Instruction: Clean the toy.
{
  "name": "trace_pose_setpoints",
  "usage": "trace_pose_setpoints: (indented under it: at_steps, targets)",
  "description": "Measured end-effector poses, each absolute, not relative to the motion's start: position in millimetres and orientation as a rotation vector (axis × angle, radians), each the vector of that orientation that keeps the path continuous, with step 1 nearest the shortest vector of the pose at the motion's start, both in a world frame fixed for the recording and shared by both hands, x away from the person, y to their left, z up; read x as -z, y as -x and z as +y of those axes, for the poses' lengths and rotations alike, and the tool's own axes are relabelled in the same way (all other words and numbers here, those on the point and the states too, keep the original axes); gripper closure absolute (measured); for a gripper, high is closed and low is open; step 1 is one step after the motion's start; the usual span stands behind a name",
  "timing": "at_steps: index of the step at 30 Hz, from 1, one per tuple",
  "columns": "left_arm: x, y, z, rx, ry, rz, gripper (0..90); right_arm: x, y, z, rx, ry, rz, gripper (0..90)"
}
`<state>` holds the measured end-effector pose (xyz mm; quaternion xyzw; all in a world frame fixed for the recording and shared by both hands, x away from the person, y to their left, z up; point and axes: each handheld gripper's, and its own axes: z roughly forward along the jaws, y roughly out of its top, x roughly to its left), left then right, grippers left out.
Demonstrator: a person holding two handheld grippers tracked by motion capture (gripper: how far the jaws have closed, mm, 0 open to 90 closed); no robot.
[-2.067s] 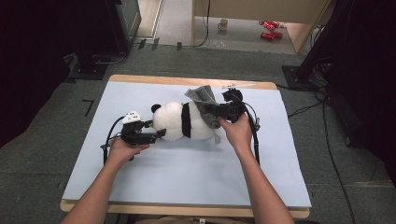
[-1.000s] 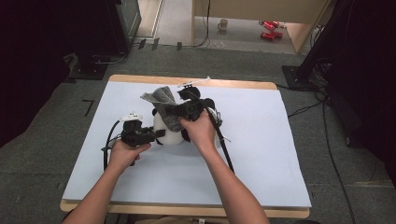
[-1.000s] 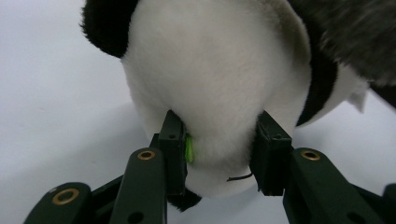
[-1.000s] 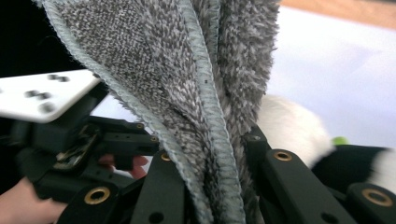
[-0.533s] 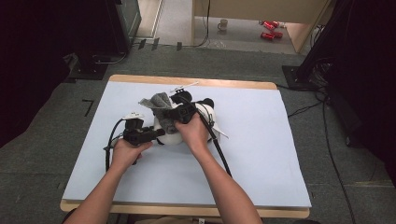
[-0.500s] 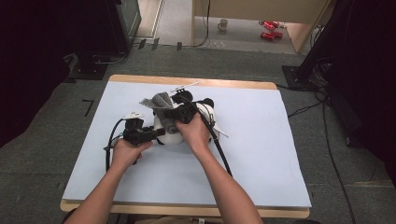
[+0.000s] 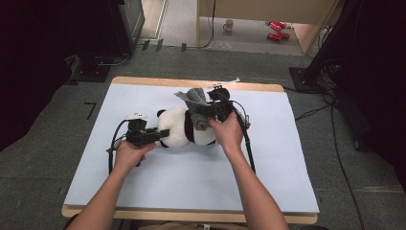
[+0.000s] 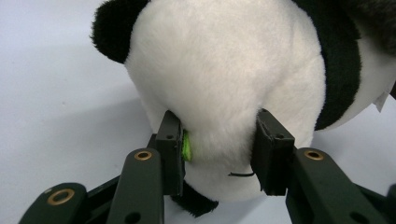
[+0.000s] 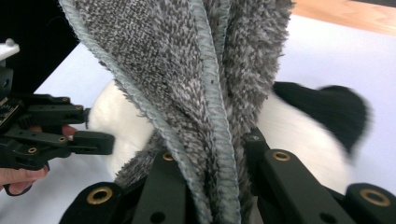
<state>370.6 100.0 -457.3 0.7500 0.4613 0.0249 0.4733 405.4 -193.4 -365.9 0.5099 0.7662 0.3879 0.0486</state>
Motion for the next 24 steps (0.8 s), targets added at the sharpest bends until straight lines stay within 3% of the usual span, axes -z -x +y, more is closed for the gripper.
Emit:
trace_pose_setpoints:
  at_steps: [17,24]
  targets:
    - [462.4,-371.2,102.8,-0.073,-1.831,1.101,60.2,377.7,-397.0,-269.8,-1.147,-1.690,2.203,78.0]
    - [463.0,-370.0,102.2,-0.075,-1.819,1.105,60.0,342.3,-390.6,-247.0,-1.279,-1.580,2.210,78.0]
